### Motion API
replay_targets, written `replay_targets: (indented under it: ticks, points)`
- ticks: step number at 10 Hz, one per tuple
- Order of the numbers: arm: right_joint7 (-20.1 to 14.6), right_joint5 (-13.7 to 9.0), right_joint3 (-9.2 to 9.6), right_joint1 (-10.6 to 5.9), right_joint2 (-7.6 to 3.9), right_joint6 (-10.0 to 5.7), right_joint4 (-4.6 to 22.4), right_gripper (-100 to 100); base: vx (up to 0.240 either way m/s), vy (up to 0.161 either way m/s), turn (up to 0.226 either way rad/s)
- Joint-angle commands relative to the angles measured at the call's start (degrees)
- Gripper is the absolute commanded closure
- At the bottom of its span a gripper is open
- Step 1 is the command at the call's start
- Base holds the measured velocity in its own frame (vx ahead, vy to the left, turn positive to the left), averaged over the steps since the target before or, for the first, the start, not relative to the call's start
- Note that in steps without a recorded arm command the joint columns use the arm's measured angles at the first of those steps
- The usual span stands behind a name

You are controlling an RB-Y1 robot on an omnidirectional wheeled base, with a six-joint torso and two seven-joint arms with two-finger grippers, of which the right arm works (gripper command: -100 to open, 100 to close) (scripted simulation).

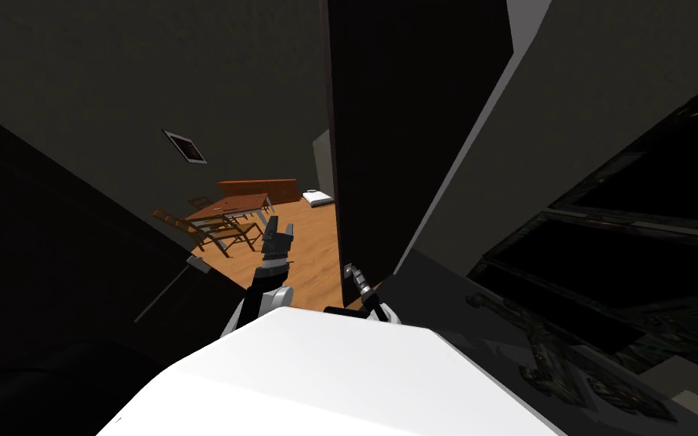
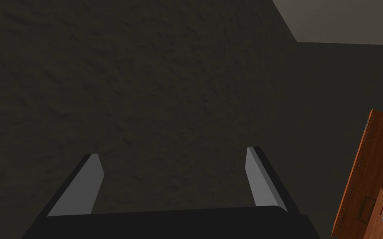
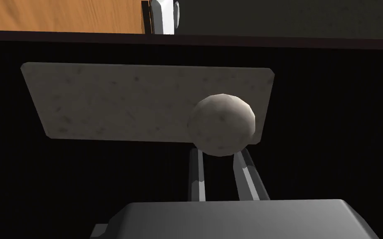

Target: Push the door open

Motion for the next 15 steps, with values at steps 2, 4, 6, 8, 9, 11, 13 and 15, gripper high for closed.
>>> replay_targets:
  ticks: [2, 4, 6, 8, 9, 11, 13, 15]
  points:
    - [-0.13, -0.42, -0.61, -0.42, -0.31, -0.22, 0.56, -100, 0.048, 0.057, -0.052]
    - [-0.25, -0.45, -0.45, -0.33, -0.34, -0.17, 0.34, -100, -0.158, -0.075, -0.008]
    - [-0.54, -0.52, -0.10, -0.14, -0.20, -0.05, -0.15, -100, -0.181, -0.065, -0.029]
    - [-0.88, -0.60, 0.31, 0.09, 0.33, 0.10, -0.72, -100, -0.230, -0.067, -0.028]
    - [-1.03, -0.63, 0.49, 0.18, 0.70, 0.15, -0.97, -100, -0.184, -0.085, -0.029]
    - [-0.76, -0.63, 0.19, 0.15, 0.01, -0.06, -0.69, -100, -0.005, 0.007, 0.015]
    - [-0.59, -0.66, -0.03, 0.08, -0.17, -0.25, -0.49, -100, 0.156, 0.112, 0.020]
    - [-0.41, -0.69, -0.27, -0.01, -0.11, -0.46, -0.27, -100, 0.161, 0.112, 0.020]
